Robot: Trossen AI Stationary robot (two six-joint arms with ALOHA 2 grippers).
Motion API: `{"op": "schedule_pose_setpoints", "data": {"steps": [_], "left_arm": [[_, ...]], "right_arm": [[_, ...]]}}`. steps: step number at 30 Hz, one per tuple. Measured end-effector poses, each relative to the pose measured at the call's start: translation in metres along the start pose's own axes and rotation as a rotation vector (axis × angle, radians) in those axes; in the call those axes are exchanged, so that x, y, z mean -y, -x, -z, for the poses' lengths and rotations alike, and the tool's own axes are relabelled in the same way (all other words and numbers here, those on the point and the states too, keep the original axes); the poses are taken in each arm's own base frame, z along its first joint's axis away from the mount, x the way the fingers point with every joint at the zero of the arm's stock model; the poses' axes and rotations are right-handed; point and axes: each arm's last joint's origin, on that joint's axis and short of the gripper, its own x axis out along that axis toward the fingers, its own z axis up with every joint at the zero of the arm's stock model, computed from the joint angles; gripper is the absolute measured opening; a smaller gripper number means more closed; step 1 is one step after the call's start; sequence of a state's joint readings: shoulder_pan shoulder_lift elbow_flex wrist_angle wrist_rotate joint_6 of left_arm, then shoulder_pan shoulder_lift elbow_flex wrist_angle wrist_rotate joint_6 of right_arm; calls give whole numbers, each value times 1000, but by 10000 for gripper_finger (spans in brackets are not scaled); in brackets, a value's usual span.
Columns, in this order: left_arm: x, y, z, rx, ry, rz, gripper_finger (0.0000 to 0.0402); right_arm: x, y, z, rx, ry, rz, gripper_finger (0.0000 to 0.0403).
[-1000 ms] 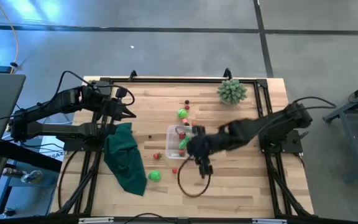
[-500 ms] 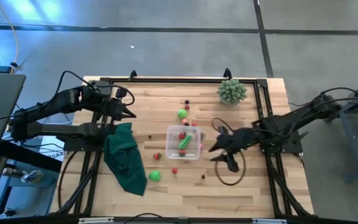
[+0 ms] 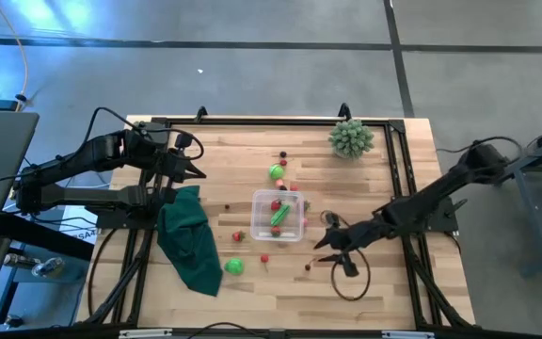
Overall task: Pick and placing Produce into tupperware
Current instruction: Put the red cherry into the transparent bin
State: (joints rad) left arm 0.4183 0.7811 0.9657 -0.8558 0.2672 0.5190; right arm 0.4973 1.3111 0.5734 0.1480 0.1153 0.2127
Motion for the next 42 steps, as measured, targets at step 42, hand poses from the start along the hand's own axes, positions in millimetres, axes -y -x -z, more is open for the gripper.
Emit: {"op": "schedule_pose_setpoints", "data": {"steps": [42], "left_arm": [[0,0,0,0,1,0,1]], "right_arm": [[-2,-76,44,-195,79,-38,202]]}}
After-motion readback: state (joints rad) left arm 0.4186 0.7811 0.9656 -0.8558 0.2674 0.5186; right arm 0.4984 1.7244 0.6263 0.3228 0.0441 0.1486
